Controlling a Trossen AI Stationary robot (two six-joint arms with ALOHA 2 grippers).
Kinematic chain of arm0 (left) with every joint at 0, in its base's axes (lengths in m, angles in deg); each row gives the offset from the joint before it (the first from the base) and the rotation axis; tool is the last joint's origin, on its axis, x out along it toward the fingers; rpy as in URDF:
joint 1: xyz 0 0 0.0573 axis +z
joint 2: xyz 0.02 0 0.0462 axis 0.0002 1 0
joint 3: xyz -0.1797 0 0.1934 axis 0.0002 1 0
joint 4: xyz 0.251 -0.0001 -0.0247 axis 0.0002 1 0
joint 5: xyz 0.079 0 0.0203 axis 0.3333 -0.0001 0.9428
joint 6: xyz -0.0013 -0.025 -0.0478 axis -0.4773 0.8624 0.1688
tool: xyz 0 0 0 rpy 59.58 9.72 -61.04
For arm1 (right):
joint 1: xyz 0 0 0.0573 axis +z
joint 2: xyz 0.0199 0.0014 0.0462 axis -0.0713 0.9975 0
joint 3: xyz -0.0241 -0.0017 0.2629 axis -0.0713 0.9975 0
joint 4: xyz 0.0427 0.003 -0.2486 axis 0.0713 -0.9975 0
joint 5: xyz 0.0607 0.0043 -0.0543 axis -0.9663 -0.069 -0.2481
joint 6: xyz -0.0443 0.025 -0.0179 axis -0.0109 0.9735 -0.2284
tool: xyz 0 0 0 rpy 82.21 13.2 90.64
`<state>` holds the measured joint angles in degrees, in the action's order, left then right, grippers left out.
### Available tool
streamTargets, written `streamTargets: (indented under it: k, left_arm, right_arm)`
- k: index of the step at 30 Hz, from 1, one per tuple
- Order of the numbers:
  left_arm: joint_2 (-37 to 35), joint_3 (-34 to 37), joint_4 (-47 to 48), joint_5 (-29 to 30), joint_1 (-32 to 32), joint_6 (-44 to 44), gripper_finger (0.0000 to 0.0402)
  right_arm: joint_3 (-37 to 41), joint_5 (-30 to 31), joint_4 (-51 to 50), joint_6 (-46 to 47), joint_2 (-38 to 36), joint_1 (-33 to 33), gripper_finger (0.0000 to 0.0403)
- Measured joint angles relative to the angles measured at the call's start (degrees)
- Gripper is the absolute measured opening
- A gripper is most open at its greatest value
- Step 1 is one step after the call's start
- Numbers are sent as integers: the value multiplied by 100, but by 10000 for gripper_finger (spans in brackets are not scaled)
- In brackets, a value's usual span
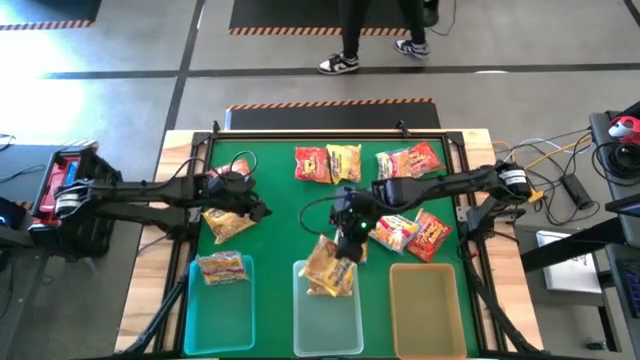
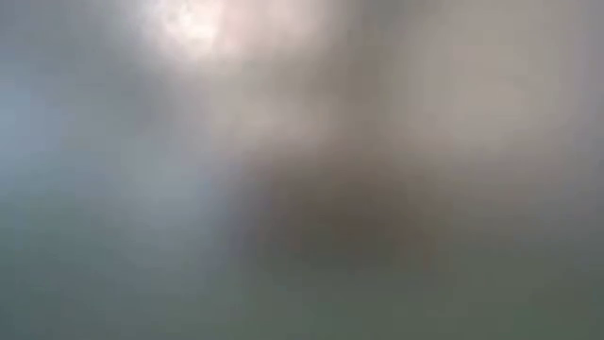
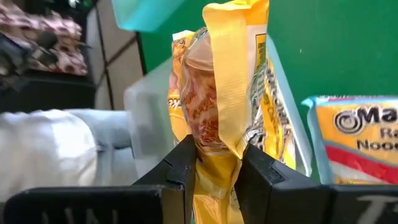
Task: Sort Maruchan noodles
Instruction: Put the yellow noodle pack into the transparent bin
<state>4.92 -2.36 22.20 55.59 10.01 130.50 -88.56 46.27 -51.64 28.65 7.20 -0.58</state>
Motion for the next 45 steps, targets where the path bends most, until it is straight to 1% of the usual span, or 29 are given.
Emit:
streamTargets:
  k: [6, 13, 17, 22, 27, 32, 39, 45]
  left_arm:
    - [2, 0, -141, -3, -292, 388, 168]
    - [32, 0, -953, 44, -744, 883, 168]
    - [75, 0, -1347, 221, -961, 1223, 168]
    - [105, 0, -1424, 472, -1150, 1484, 169]
    - [121, 0, -1459, 663, -1325, 1624, 169]
    - [125, 0, -1476, 856, -1457, 1738, 168]
    - [125, 0, -1478, 941, -1497, 1739, 168]
    - [136, 0, -1481, 1021, -1497, 1736, 168]
  right_arm:
    - [-1, 399, -283, -75, 0, 339, 76]
    - [-2, 949, -333, -122, 143, 790, 76]
    - [-2, 1278, -329, -119, 315, 1047, 76]
    - [-3, 1668, -308, -181, 403, 1196, 76]
    - [-10, 1799, -264, -258, 544, 1279, 76]
    - [-13, 1777, -232, -326, 687, 1281, 77]
    - [-26, 1812, -160, -423, 713, 1276, 77]
    - [-247, 1809, -310, -672, 713, 1269, 77]
